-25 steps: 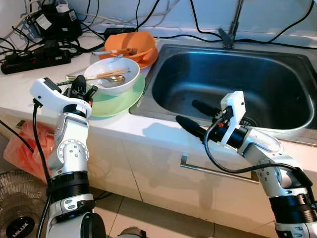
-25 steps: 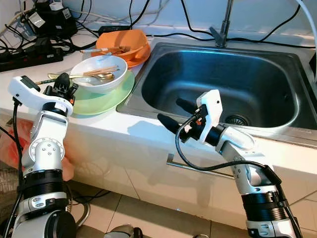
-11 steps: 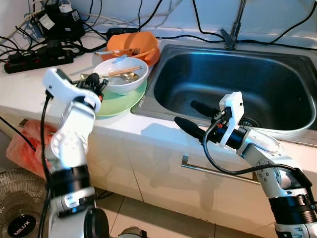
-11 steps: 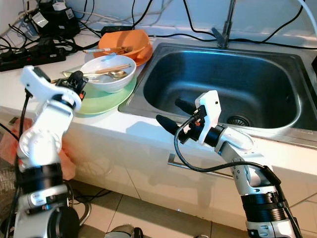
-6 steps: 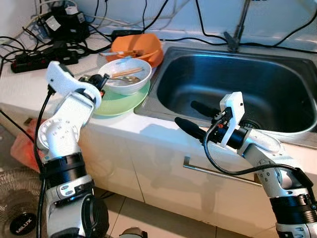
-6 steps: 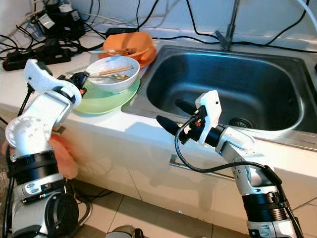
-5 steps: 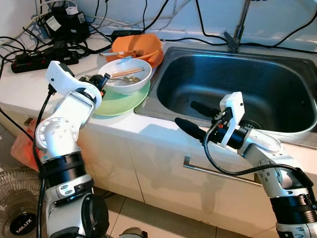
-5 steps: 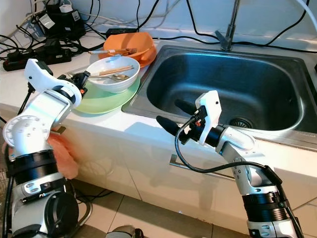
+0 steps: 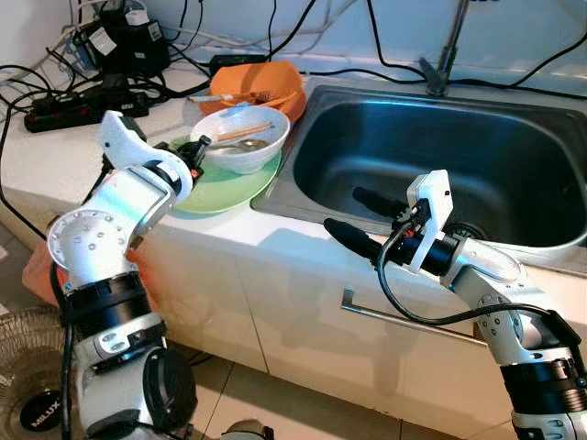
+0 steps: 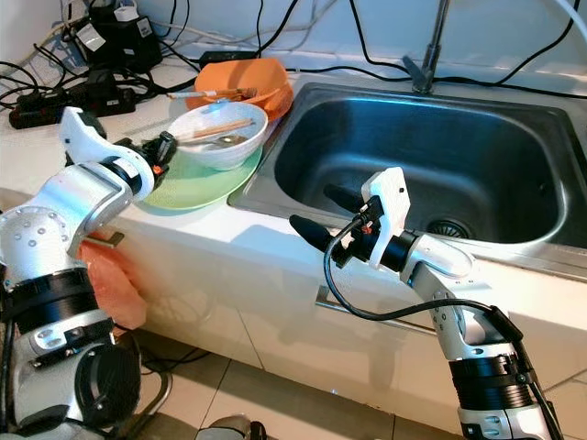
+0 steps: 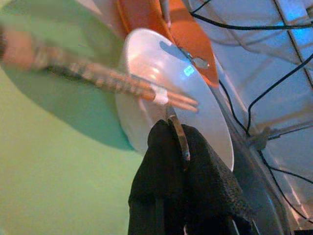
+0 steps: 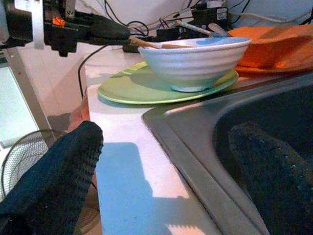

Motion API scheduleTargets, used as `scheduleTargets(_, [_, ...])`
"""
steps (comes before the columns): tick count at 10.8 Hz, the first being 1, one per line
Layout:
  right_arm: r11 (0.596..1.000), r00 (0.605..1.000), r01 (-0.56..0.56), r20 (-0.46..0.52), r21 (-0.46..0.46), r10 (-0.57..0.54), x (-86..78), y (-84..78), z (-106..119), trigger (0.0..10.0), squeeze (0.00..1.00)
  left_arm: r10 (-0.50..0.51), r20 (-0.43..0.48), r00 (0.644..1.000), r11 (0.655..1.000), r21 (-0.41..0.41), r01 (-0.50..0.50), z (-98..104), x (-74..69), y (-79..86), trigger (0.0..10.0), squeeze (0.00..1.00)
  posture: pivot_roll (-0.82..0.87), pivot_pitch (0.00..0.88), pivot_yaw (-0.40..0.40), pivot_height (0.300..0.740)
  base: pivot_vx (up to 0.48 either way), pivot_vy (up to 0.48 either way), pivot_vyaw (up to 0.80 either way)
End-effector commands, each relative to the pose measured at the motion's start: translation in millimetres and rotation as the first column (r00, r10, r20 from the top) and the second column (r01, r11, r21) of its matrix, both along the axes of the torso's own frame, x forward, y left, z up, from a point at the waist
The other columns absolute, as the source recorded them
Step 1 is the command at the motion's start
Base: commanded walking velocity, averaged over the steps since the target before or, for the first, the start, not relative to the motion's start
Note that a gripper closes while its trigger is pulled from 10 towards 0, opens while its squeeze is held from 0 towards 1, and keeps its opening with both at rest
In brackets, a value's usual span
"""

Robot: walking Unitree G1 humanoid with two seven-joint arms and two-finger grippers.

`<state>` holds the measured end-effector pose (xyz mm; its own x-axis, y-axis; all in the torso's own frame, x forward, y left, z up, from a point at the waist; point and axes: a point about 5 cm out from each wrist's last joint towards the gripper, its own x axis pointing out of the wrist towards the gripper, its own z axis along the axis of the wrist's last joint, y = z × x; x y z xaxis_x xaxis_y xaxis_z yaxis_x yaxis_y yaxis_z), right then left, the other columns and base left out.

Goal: Kitchen organization

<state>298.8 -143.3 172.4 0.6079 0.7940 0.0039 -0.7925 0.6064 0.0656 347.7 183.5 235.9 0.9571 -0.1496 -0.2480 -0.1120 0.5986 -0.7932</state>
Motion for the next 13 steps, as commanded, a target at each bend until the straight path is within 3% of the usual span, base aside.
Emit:
scheduleTargets(1, [1.0,0.999,-0.022,0.024,-0.008,0.022,0.1,3.6,5,10.0,0.95,-0.005,-0.024,1.0,1.0,0.008,0.005,2,1.2,0.4,0.0,0.0,0.13,0.029,0.116,0.74,0.0,0.0,0.0])
scheduleTargets(7, [1.0,1.0,-0.021,0.023,-0.006,0.021,1.1,5.7,3,10.0,0.95,-0.002,0.008,1.0,0.999,0.034,0.002,11,1.6,15.5,0.0,0.0,0.14,0.032,0.108,0.74,0.0,0.0,0.0])
scheduleTargets(10, [1.0,0.999,-0.024,0.021,-0.009,0.024,0.9,6.1,3,10.0,0.95,-0.065,0.038,0.997,0.998,0.01,0.065,17,1.3,8.6,0.0,0.0,0.14,0.033,0.106,0.74,0.0,0.0,0.0])
scheduleTargets(13, [1.0,0.999,-0.022,0.024,-0.014,0.023,0.7,6.9,2,10.0,0.95,-0.024,0.047,0.999,0.995,-0.098,0.028,24,5.3,15.4,0.0,0.0,0.14,0.034,0.109,0.74,0.0,0.0,0.0])
